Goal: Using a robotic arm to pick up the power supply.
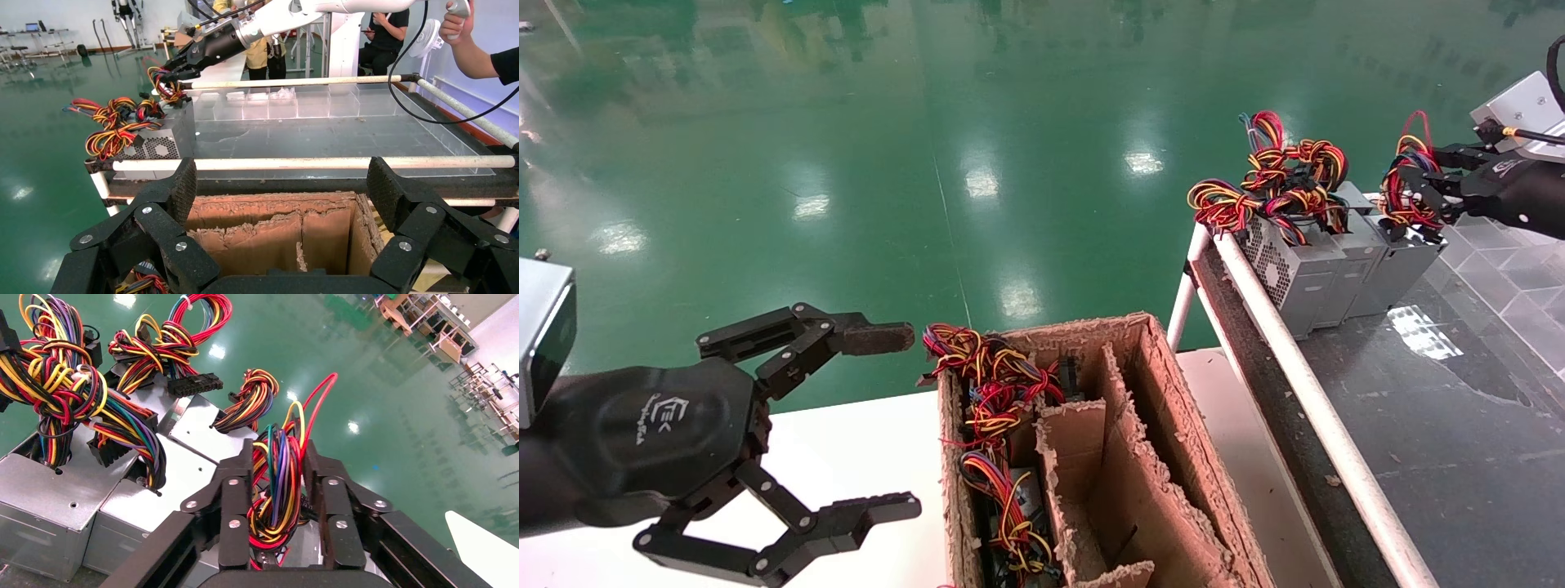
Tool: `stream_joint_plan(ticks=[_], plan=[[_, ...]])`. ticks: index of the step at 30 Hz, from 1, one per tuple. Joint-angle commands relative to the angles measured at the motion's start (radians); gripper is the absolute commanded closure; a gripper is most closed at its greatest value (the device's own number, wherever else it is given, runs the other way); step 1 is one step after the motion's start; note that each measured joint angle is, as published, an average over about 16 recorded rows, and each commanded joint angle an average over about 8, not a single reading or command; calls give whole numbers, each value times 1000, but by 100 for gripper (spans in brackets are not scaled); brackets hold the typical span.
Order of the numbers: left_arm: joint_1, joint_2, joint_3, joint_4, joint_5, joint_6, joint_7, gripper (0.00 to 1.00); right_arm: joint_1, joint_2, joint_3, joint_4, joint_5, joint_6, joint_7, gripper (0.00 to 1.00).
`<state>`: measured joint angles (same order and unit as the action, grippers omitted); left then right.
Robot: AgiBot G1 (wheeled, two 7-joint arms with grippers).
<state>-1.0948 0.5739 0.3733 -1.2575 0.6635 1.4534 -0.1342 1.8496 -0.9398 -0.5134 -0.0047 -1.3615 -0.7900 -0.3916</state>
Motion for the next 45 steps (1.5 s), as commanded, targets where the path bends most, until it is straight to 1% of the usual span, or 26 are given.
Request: stream_joint_plan(ticks=[1,12,20,24,29,45], plan=[[0,0,0,0,0,0,0,0,0,1,0,1,0,-1,1,0],[0,0,0,0,0,0,0,0,12,25,14,18,20,-40,-9,0],[0,0,0,0,0,0,0,0,7,58,43,48,64,-125,-50,0],[0,0,0,0,0,0,0,0,-10,74,56,76,88,-163,-51,0],[0,0,0,0,0,0,0,0,-60,94,70,156,127,-206,-13,0],[0,0,0,0,0,0,0,0,-268,162,118,486,273,-352,159,0]])
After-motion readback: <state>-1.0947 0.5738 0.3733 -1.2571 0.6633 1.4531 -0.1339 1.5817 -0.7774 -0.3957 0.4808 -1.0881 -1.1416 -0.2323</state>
